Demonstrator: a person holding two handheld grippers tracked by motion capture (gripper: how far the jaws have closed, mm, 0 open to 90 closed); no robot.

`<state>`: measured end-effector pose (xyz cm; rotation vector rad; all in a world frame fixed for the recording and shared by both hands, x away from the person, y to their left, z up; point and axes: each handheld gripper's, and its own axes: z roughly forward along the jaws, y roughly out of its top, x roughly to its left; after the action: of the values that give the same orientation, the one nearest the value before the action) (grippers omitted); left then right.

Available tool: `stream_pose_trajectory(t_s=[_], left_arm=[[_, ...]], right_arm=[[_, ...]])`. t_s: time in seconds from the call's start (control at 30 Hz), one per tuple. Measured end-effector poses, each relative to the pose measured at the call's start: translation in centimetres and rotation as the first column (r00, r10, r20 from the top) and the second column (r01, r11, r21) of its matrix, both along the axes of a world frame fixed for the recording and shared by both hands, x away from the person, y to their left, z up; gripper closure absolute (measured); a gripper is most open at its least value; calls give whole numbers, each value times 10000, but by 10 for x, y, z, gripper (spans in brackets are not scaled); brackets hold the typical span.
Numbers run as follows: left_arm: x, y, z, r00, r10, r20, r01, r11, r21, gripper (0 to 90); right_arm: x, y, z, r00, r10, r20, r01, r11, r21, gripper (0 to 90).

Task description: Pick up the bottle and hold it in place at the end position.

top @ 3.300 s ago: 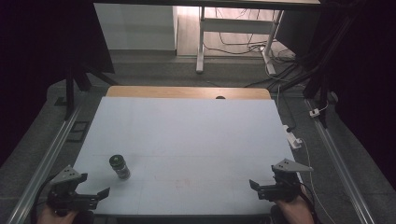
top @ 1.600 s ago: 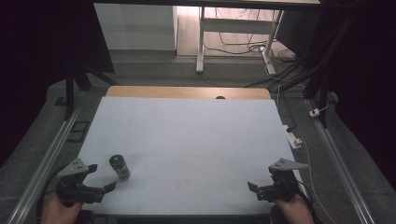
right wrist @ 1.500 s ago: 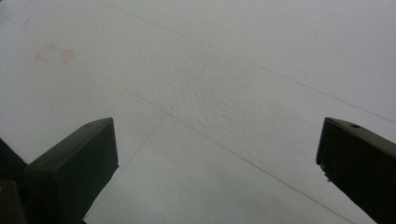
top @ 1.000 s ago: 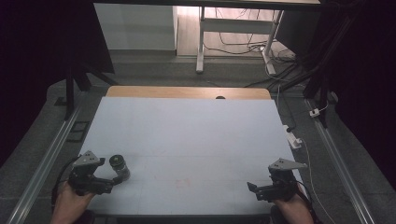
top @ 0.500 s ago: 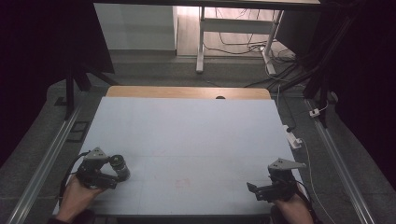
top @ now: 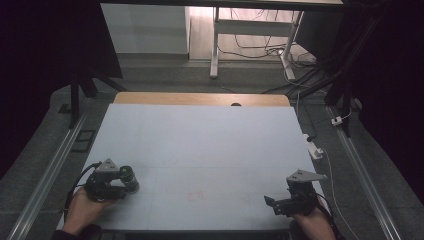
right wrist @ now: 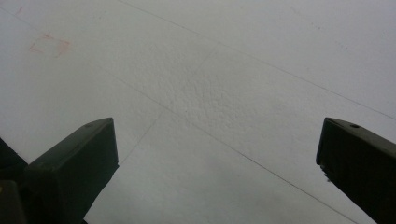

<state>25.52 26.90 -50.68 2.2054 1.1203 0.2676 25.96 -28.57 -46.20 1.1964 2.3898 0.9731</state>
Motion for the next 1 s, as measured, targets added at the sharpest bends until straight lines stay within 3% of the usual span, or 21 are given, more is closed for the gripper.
stream_pose_trajectory(t_s=[0.2, 0.37, 0.63, 0.8, 1.0], left_arm=[[0, -2, 1, 9999, -160, -9, 160, 9998, 118, 513], [-2, -5, 3, 9999, -127, 116, 121, 9987, 496, 534], [-2, -6, 4, 10000, 12, 71, -16, 9986, 537, 536], [-2, -6, 7, 9999, -68, 150, 64, 9995, 305, 537], [-2, -7, 15, 9986, -53, 534, 71, 9994, -337, 537]], right_arm=[[0, 0, 0, 10000, -1, -2, 1, 10000, -17, 0], [0, 0, 0, 10000, -2, 2, 2, 10000, -27, 0], [0, 0, 0, 10000, 11, 14, -11, 10000, -50, 0], [0, 0, 0, 10000, -2, 2, 2, 10000, -47, 0], [0, 1, 0, 10000, 12, -16, -12, 10000, -72, 0]])
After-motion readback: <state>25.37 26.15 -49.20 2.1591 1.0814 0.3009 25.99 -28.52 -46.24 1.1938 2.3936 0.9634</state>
